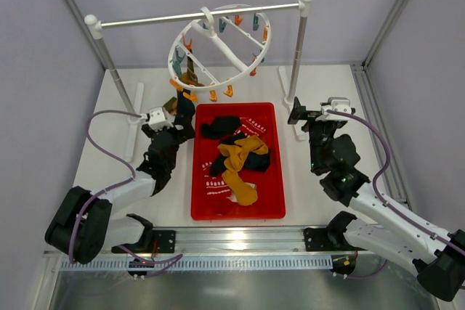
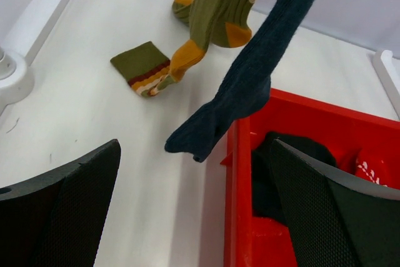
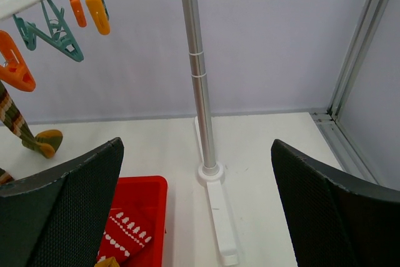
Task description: Remove the socks clipped to the hanger
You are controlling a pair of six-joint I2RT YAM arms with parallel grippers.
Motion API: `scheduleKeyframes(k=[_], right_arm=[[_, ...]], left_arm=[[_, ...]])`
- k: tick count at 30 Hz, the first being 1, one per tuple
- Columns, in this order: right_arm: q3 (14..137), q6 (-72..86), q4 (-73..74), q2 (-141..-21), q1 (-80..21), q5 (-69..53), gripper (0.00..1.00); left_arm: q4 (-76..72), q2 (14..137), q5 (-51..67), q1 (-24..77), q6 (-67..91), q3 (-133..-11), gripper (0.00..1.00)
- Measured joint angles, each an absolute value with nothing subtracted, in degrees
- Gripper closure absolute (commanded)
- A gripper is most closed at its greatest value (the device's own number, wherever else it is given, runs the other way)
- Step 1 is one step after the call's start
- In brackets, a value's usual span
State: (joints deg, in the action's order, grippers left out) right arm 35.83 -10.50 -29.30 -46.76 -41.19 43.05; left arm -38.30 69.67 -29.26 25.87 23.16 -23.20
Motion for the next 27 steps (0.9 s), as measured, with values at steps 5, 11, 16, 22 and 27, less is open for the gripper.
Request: scheduleKeyframes(k=[5,11,16,22,27], right_arm=[[35.75,-10.28,-29.08,-47.0,-40.86,42.48,0.0],[35.7,-10.28,-29.06,-47.35,-40.73,41.98,0.0],[35.59,-10.22,-29.08,-47.33,-40.62,41.67,0.0],[35.42,-10.13,-29.08,-47.35,-40.62,41.23,0.0],[35.42,-10.13,-29.08,-47.35,-40.62,41.12,0.01]], left_arm=[[-46.37,75.33,-27.59,25.85,21.65,-23.33,0.03],[-52.82,82.61,-27.44,25.85,19.27,-25.52,0.42],[-58.54,87.99,-28.47,25.85,17.67,-27.03,0.98],[-61.76,89.1,-28.91,25.85,16.84,-27.03,1.0],[-64.53,89.03,-28.93,26.74,16.32,-26.61,1.0]])
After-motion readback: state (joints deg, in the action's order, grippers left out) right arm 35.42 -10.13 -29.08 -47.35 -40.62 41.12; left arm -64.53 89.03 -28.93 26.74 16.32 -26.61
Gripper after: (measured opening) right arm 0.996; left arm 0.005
